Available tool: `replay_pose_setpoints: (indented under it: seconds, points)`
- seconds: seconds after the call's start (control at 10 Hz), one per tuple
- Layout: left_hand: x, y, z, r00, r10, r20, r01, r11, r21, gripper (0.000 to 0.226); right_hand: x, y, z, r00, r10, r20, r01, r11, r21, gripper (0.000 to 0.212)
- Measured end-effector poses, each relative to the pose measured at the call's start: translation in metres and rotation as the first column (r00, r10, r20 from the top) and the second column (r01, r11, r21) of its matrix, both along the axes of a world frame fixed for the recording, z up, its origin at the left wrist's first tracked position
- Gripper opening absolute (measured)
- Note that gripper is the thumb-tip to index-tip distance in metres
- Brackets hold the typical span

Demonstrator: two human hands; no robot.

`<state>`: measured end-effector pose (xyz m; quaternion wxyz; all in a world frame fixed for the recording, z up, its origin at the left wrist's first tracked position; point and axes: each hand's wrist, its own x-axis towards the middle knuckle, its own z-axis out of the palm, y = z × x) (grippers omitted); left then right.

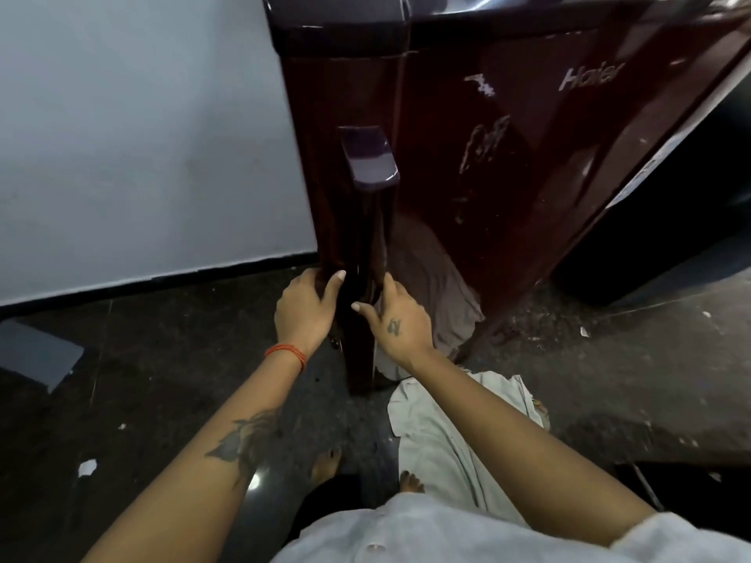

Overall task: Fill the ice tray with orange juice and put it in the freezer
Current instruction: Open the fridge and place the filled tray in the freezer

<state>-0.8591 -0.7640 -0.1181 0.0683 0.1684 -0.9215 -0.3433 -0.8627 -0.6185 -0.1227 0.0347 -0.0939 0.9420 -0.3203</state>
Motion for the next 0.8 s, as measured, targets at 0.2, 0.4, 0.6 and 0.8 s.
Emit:
replay_pose_setpoints:
  seconds: [0.2,0.4,0.6,0.8]
  points:
    - [-0.045,-0.025,-0.007,0.996,-0.089,-0.003,0.089,0.990,0.109,0.053,-0.026,-0.033,-0.004,0.991,-0.131,0.024,0.131,0.991,0.019,0.066]
    - [-0.053,-0.034,-0.030,0.983,-0.165,-0.081,0.177,0.968,0.179,0.050,-0.022,-0.045,-0.014,0.961,-0.276,0.032,0.275,0.961,0.015,0.065]
    - [-0.022,-0.018,-0.073,0.885,-0.368,0.286,0.331,0.928,0.172,0.029,0.015,-0.043,-0.040,0.904,-0.358,0.236,0.373,0.928,-0.023,0.051]
    - [0.025,0.028,-0.100,0.363,-0.788,0.497,0.889,0.452,0.068,0.054,0.114,-0.007,-0.076,0.674,-0.487,0.555,0.541,0.837,0.077,0.057]
